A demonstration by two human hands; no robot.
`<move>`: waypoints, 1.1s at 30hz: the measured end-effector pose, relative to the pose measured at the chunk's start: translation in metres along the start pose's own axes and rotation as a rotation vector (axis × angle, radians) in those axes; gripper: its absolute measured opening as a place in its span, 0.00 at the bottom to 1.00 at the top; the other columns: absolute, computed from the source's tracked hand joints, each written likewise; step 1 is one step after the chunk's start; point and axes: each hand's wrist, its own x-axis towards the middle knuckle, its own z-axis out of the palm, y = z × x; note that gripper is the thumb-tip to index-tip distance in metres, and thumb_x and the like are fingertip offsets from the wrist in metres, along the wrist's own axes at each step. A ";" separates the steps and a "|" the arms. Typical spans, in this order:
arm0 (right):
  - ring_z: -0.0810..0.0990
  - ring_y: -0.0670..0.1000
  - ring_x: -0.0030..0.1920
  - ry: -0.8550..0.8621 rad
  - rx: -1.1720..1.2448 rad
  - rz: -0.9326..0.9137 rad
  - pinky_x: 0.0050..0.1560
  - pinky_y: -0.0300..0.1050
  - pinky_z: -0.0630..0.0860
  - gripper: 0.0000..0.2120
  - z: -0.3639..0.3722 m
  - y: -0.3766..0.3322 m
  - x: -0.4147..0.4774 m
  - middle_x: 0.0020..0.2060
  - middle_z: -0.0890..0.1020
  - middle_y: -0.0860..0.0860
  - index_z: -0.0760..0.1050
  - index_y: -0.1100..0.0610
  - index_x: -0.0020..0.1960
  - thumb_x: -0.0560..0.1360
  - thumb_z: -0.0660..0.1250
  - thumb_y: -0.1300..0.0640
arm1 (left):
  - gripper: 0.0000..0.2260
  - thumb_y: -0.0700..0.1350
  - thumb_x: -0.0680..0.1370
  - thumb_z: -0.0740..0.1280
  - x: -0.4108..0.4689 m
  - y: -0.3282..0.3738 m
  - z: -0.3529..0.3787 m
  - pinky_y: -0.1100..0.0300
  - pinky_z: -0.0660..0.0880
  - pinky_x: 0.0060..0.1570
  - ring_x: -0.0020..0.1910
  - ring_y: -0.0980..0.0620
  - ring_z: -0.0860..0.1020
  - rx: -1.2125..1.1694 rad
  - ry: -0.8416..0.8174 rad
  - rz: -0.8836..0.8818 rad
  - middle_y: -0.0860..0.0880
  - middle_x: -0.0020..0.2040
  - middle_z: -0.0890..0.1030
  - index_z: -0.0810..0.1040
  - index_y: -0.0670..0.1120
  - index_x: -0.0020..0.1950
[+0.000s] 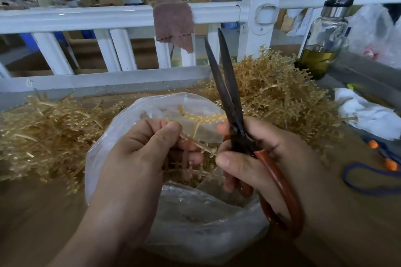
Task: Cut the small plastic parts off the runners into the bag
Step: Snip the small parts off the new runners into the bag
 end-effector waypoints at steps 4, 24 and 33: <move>0.85 0.57 0.32 0.054 0.096 0.024 0.33 0.46 0.80 0.15 0.004 0.007 0.001 0.40 0.84 0.49 0.80 0.43 0.55 0.69 0.74 0.51 | 0.08 0.52 0.72 0.73 0.000 0.001 0.006 0.55 0.79 0.30 0.38 0.43 0.85 -0.113 -0.071 -0.049 0.39 0.40 0.85 0.84 0.48 0.41; 0.85 0.55 0.33 0.196 0.124 -0.062 0.34 0.42 0.79 0.12 0.002 0.005 0.001 0.38 0.82 0.52 0.77 0.43 0.56 0.74 0.74 0.52 | 0.03 0.47 0.64 0.74 -0.002 -0.006 0.020 0.63 0.76 0.28 0.32 0.54 0.81 -0.290 -0.102 -0.122 0.46 0.37 0.82 0.83 0.48 0.36; 0.81 0.42 0.35 -0.054 -0.319 0.039 0.39 0.40 0.79 0.21 -0.010 -0.005 0.001 0.40 0.81 0.45 0.74 0.32 0.57 0.67 0.66 0.27 | 0.05 0.46 0.76 0.68 0.018 0.002 -0.006 0.65 0.75 0.28 0.33 0.55 0.78 -0.439 0.102 -0.041 0.49 0.37 0.80 0.79 0.45 0.42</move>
